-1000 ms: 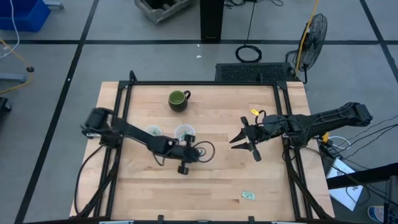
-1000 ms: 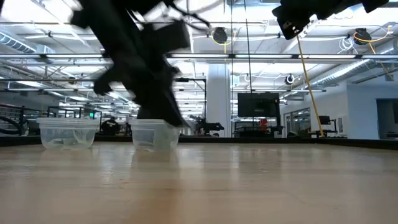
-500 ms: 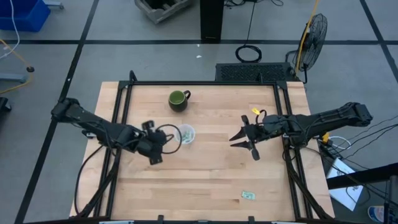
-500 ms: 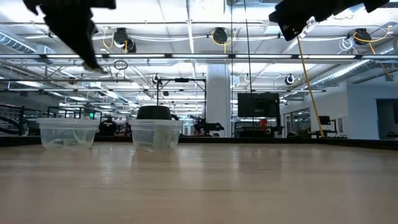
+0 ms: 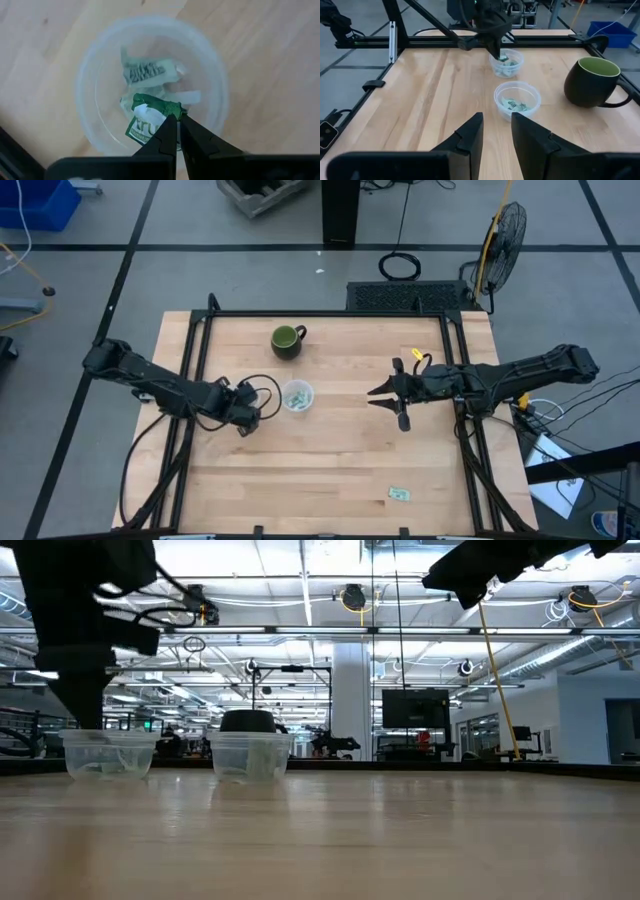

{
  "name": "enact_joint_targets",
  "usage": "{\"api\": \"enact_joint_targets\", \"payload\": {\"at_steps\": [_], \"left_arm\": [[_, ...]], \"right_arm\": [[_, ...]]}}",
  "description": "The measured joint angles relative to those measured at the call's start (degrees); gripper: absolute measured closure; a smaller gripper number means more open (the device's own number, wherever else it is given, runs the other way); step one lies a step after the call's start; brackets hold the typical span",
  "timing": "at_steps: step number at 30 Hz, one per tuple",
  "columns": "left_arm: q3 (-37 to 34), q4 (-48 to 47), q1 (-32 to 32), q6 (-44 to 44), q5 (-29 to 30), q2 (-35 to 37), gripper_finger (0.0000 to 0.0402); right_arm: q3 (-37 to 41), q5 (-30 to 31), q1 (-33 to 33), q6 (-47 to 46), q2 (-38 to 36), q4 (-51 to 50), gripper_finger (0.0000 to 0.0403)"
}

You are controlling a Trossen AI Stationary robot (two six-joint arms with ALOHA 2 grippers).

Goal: Pick and place Stevia / Truvia into bins
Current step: Put the stevia pocket in the left plastic container, then put the stevia pocket in the right plastic container

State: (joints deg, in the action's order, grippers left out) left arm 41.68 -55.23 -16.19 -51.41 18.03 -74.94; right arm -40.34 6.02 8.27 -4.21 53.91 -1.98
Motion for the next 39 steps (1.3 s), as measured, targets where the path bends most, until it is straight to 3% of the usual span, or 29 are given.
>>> {"api": "enact_joint_targets", "payload": {"at_steps": [5,17,24,28,35,39], "left_arm": [[-1.09,-0.61,1.39,-1.62,0.57,0.02,0.0372],[-1.08,-0.23,3.48,2.15,3.45,0.02,0.0273],[-1.06,-0.17,3.48,3.39,3.45,0.05,0.0274],[-0.11,-0.36,3.48,3.72,4.46,0.07,0.0281],[6.48,-0.17,3.48,7.66,7.36,0.07,0.0284],[10.92,-0.11,3.48,11.45,11.54,0.07,0.0284]], "right_arm": [[0.00,-0.02,0.00,0.00,0.02,0.00,0.0310],[2.30,-0.04,0.11,0.12,0.04,0.12,0.0306],[0.38,0.05,5.59,-9.53,0.54,-9.06,0.0305],[-1.82,0.38,10.09,-15.35,4.10,-11.78,0.0305],[-6.69,-0.25,19.70,-25.16,16.76,-15.27,0.0305],[-9.68,-6.15,24.76,-25.17,21.81,-16.92,0.0305]]}}
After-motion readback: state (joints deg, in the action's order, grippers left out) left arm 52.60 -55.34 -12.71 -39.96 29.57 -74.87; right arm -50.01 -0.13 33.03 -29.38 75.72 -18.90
